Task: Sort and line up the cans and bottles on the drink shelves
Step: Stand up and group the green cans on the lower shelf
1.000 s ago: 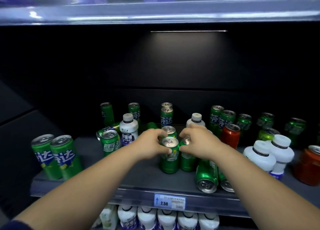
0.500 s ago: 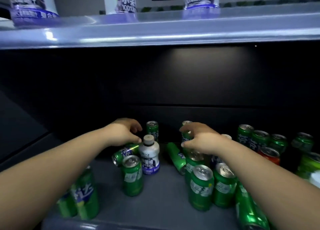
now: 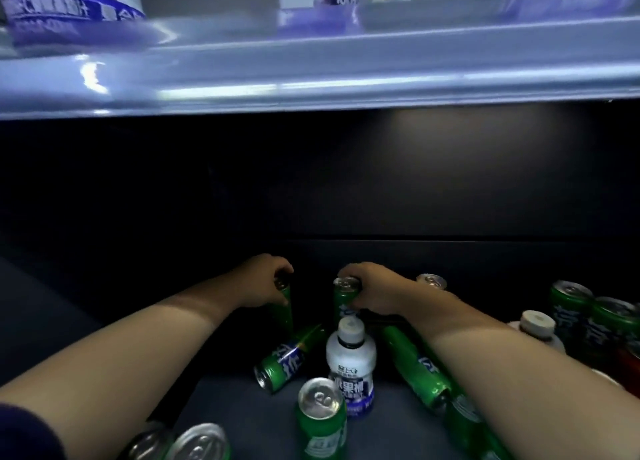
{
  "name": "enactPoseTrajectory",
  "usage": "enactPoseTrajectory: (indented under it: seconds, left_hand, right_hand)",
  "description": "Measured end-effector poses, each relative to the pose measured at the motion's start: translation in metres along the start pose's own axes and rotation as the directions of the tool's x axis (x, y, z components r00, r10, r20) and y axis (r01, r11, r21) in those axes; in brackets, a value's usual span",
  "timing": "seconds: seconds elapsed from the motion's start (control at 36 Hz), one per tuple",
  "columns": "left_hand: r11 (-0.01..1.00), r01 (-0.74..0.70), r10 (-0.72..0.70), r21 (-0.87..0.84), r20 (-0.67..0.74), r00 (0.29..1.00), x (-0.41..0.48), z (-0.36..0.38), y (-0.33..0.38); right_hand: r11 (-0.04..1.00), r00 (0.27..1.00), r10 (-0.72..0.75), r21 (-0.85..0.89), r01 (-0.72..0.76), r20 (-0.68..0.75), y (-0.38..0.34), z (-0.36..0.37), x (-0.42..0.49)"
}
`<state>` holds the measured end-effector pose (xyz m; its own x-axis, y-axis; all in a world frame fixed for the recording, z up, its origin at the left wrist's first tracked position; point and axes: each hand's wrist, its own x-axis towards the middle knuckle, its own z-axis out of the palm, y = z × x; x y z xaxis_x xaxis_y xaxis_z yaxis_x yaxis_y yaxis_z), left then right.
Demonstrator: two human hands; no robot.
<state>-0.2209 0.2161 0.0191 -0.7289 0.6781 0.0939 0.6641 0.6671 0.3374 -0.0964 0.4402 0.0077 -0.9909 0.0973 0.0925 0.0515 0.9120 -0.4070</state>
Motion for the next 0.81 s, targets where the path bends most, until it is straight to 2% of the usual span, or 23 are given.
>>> enactPoseTrajectory:
  seconds: [0.14, 0.31, 0.53, 0.72, 0.81]
  left_hand:
    - [0.999, 0.005, -0.008, 0.043, 0.069, 0.998, 0.015, 0.010, -0.010]
    - [0.998, -0.025, 0.021, 0.061, 0.056, 0.998, 0.016, 0.017, -0.017]
    - [0.997, -0.071, 0.071, 0.013, 0.036, 0.997, 0.004, -0.004, -0.002]
    - [0.987, -0.123, 0.127, 0.106, -0.031, 0.991, -0.041, -0.052, 0.034]
    - [0.984, -0.099, 0.109, 0.146, -0.065, 0.992, -0.065, -0.071, 0.051]
  right_hand:
    - [0.999, 0.998, 0.039, -0.011, -0.039, 0.043, -0.001, 0.014, 0.014]
    - [0.999, 0.998, 0.040, 0.026, -0.039, -0.045, -0.001, 0.018, 0.013]
    - [0.996, 0.981, -0.073, 0.027, 0.079, -0.182, -0.014, 0.006, -0.010]
    - [0.990, 0.943, -0.132, 0.012, 0.143, -0.307, -0.034, -0.036, -0.044]
    - [0.982, 0.926, -0.169, 0.023, 0.187, -0.337, -0.047, -0.056, -0.067]
